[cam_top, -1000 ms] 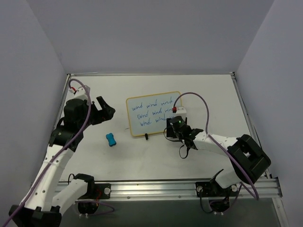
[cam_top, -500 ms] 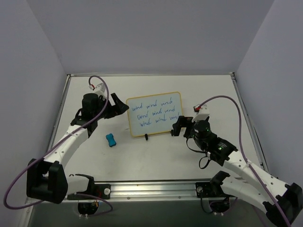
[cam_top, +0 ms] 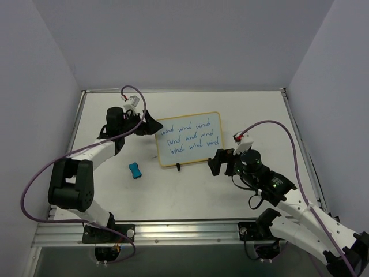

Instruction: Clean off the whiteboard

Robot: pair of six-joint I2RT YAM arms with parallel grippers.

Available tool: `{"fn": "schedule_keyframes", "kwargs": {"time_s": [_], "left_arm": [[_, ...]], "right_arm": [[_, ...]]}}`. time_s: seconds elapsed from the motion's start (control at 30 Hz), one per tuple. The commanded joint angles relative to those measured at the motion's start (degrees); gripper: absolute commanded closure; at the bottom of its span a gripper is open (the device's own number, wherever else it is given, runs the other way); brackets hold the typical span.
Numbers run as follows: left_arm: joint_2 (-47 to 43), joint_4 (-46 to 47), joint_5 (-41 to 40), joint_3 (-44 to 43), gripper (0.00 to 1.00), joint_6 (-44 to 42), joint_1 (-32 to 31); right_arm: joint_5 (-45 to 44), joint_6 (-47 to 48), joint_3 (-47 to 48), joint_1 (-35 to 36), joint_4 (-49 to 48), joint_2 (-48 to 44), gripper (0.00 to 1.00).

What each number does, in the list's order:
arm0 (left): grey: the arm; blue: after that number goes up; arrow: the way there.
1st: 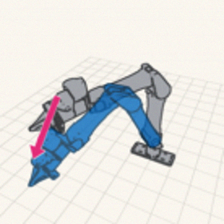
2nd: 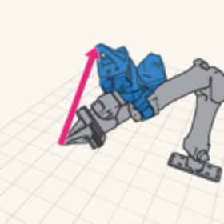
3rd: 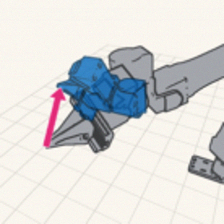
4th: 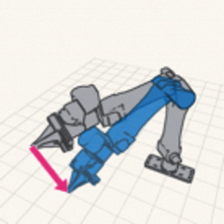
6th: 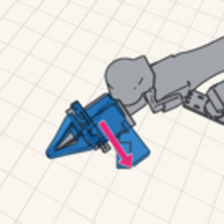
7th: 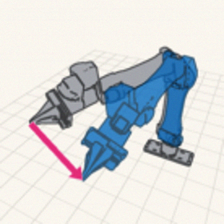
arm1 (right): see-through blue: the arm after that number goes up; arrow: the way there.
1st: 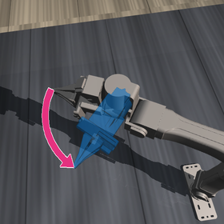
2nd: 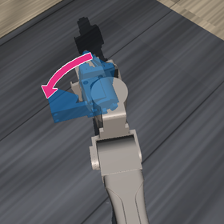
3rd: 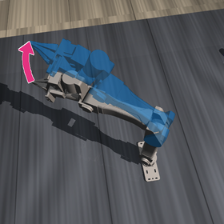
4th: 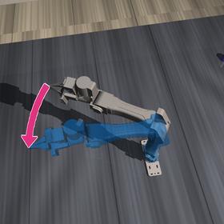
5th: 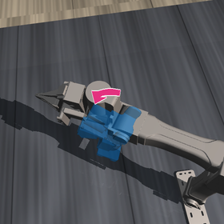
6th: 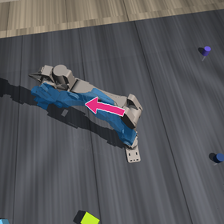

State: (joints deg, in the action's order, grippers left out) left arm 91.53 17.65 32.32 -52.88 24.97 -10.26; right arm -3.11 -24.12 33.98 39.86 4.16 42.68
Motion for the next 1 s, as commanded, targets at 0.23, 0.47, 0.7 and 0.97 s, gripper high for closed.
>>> {"fn": "schedule_keyframes", "kwargs": {"time_s": [0.23, 0.47, 0.7, 0.97], "left_arm": [[7.79, 18.12, 17.52, -4.51, 0.01, 3.07, 1.03], [12.53, 20.93, 20.59, -7.32, 0.18, 5.69, 1.74], [16.31, 25.77, 22.79, -7.23, 0.27, 8.25, 2.00], [18.77, 28.14, 24.72, -8.46, 0.42, 10.27, 2.00]], "right_arm": [[2.50, 1.88, 1.88, 0.57, -0.65, 0.48, 0.00], [2.59, 1.97, 1.27, 0.75, -1.35, 0.39, 0.00], [2.50, 2.15, 1.18, 0.84, -1.53, 0.13, 0.00], [2.50, 2.41, 1.00, 0.93, -2.14, 1.18, 0.00]]}}
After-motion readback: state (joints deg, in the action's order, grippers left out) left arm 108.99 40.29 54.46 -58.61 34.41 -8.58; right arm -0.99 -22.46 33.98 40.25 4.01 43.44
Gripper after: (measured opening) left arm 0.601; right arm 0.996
